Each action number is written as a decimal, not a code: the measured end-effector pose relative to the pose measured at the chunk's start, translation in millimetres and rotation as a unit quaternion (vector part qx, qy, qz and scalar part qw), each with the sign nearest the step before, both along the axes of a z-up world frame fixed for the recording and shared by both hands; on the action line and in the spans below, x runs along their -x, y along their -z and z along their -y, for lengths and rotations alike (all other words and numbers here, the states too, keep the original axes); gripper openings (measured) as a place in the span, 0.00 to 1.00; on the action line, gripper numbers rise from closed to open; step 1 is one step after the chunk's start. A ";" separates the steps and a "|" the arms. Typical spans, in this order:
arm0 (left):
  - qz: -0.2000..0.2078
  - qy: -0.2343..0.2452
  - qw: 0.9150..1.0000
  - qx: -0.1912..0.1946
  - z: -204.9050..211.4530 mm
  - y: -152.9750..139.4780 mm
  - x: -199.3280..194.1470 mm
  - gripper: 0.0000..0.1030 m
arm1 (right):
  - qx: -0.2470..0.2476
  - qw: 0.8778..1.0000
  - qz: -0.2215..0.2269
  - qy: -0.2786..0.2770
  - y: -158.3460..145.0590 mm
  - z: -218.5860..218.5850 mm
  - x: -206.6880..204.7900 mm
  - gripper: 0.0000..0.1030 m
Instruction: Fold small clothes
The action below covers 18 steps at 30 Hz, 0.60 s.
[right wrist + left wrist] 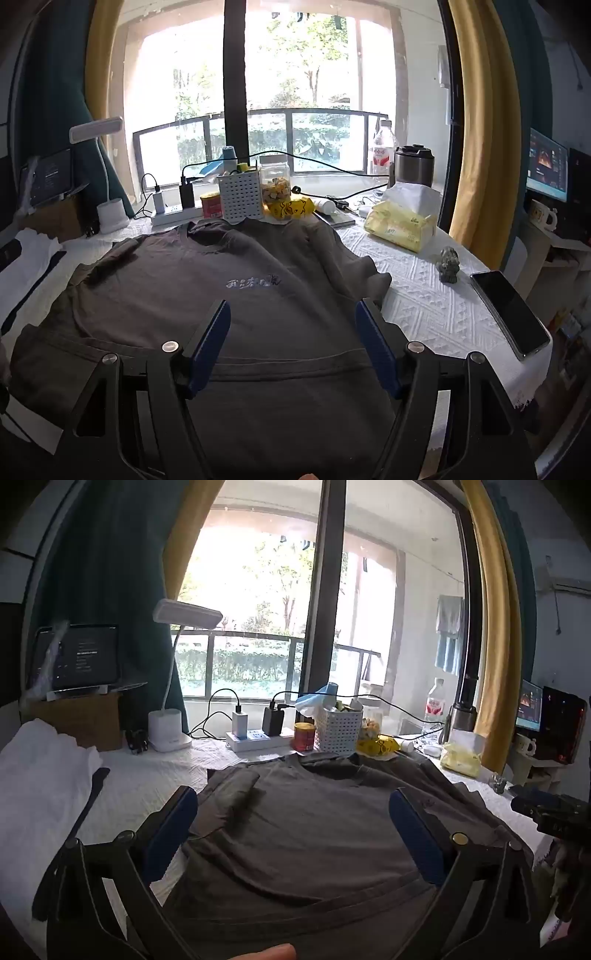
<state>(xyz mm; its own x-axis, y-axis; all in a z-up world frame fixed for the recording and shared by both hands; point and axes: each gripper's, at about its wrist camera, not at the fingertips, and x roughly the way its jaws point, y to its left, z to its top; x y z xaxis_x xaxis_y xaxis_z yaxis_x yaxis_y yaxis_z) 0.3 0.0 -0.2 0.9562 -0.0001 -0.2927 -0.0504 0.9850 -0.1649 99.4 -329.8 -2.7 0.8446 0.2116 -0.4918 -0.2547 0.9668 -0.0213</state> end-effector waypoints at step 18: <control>-0.003 -0.012 1.000 -0.017 -0.2 0.2 3.1 0.99 | 0.001 1.000 0.003 0.000 0.0 -2.2 0.1 0.71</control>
<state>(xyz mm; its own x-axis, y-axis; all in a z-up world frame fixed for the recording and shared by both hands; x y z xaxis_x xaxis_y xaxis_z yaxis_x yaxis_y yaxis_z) -2.8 0.2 -0.4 0.9541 0.0326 -0.2976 -0.0744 0.9887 -0.1301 99.3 -327.6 -2.6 0.8474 0.2108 -0.4873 -0.2550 0.9666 -0.0254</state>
